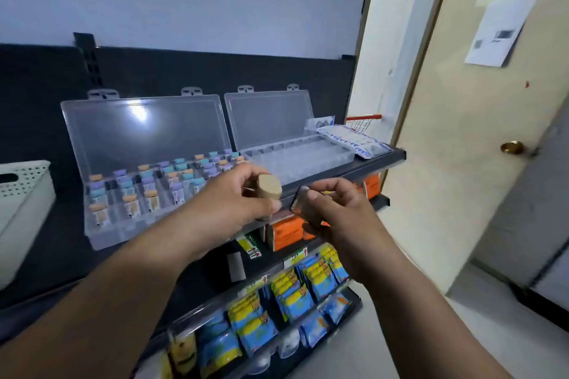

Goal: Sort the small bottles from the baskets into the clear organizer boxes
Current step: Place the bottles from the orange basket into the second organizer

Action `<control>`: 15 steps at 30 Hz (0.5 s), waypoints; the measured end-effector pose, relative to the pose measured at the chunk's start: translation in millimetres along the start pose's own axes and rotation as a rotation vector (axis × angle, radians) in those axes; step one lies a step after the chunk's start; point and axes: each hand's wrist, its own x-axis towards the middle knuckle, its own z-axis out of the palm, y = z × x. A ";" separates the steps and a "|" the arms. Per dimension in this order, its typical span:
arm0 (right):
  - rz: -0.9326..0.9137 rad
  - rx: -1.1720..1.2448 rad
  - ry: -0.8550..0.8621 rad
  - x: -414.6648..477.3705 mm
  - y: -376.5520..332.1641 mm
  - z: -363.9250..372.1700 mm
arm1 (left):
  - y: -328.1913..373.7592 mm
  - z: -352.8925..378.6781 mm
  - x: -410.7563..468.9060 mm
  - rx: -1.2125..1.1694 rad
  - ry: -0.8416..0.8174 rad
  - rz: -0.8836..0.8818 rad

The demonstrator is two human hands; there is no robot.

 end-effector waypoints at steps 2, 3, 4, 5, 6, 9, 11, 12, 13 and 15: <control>0.013 0.020 0.014 14.6 7.0 -16.7 | 0.3 7.8 19.8 0.021 0.045 -0.008; 0.022 0.017 0.014 23.8 10.5 -23.3 | 0.9 10.0 31.1 0.029 0.068 -0.009; 0.028 -0.010 0.011 33.0 12.8 -27.9 | 0.6 10.2 42.4 0.039 0.082 -0.003; 0.030 -0.061 0.012 41.9 14.6 -31.6 | -0.1 9.6 52.9 0.056 0.095 -0.003; 0.024 -0.124 0.007 55.7 16.2 -36.2 | -2.3 8.5 68.1 0.078 0.104 -0.003; -0.007 -0.238 0.007 96.7 12.8 -45.7 | -7.8 -0.3 107.8 0.133 0.111 -0.018; -0.009 -0.246 -0.001 133.0 7.4 -50.8 | -10.5 -7.5 140.1 0.166 0.097 -0.053; -0.006 -0.254 -0.018 150.8 4.3 -52.6 | -11.6 -11.0 155.5 0.185 0.101 -0.071; -0.009 -0.267 -0.034 167.1 1.0 -54.3 | -12.4 -14.4 170.3 0.206 0.112 -0.083; -0.038 -0.299 -0.067 195.9 -5.0 -56.5 | -12.8 -20.2 197.8 0.232 0.150 -0.082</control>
